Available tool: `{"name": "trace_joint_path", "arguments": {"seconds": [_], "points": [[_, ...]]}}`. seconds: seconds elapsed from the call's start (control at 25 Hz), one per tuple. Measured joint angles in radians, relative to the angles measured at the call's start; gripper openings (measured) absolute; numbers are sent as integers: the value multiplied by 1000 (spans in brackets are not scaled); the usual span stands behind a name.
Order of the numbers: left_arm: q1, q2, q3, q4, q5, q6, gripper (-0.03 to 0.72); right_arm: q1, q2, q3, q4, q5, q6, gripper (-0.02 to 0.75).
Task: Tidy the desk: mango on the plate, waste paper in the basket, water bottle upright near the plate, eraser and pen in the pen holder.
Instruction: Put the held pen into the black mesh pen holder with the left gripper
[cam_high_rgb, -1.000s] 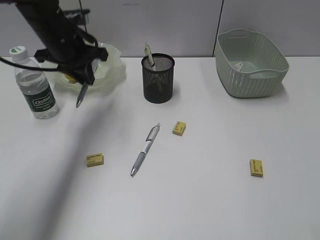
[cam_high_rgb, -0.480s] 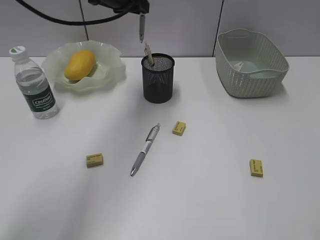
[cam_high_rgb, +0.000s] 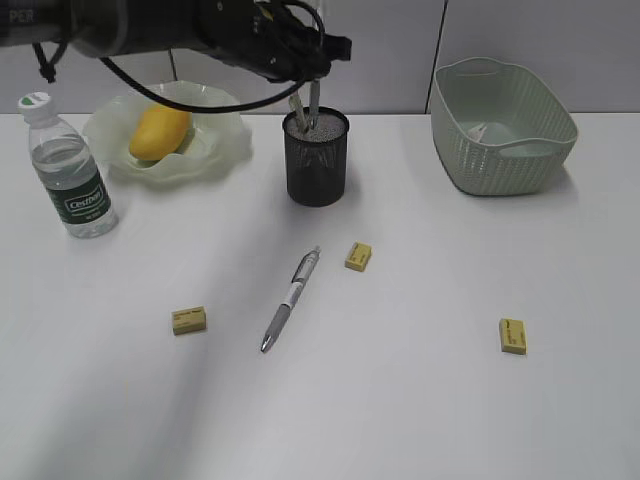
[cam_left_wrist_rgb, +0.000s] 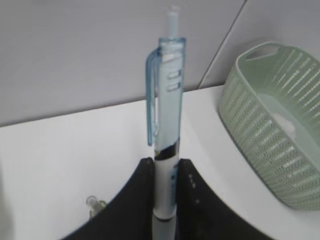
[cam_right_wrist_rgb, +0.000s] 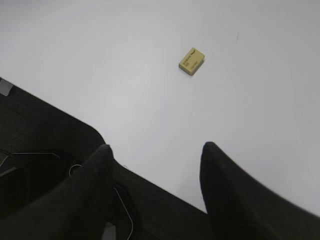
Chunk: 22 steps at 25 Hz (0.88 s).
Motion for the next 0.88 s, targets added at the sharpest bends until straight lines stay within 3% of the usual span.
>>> {"name": "trace_joint_path", "arguments": {"seconds": [0.44, 0.72, 0.88], "points": [[0, 59, 0, -4, -4, 0, 111, 0, 0, 0, 0, -1, 1, 439], [-7, 59, 0, -6, 21, 1, 273, 0, 0, 0, -1, -4, 1, 439], [-8, 54, 0, -8, 27, 1, 314, 0, 0, 0, -1, -5, 1, 439]]}}
